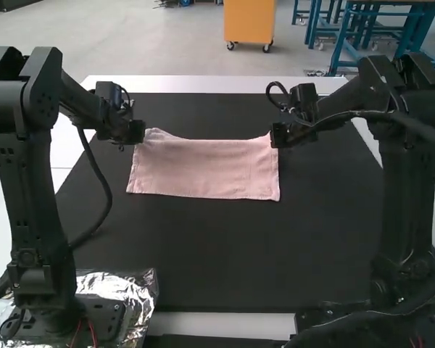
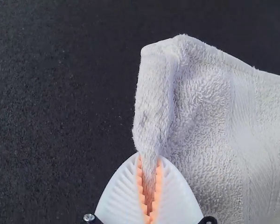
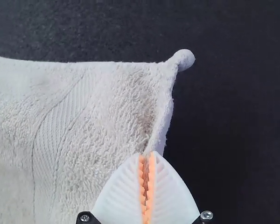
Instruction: Fold the towel.
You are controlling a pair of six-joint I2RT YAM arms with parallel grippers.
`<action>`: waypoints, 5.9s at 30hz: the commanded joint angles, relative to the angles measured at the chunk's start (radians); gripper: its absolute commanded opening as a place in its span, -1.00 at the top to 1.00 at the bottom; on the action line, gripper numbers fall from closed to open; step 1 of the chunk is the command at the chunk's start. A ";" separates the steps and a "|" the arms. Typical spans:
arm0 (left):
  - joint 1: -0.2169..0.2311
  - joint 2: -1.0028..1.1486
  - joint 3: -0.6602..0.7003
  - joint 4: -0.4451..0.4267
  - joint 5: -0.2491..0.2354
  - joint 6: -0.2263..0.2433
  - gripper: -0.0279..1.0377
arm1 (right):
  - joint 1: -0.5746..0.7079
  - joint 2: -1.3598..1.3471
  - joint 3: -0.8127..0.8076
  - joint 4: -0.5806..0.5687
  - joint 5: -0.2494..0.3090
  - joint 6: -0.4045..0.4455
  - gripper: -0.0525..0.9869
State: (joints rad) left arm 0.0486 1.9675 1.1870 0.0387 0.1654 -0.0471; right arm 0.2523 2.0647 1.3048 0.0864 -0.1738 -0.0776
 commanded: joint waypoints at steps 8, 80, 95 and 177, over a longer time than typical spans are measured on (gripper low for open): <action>0.016 -0.205 -0.202 0.024 0.022 0.018 0.90 | -0.033 -0.209 -0.191 -0.005 -0.078 0.010 0.95; 0.132 -0.501 -0.506 0.219 0.033 -0.083 -0.88 | -0.068 -0.436 -0.523 0.061 -0.147 0.058 0.95; 0.163 -0.499 -0.524 0.234 -0.053 -0.022 -0.88 | 0.275 -0.236 -0.337 0.085 -0.148 0.128 0.95; 0.060 -0.636 -0.655 0.274 -0.273 0.000 -0.87 | 0.496 0.175 -0.090 0.605 -0.220 0.286 0.95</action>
State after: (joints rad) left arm 0.1120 1.3666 0.4942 0.3119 -0.0910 -0.0601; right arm 0.7448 2.2288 1.2091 0.6582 -0.3794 0.1772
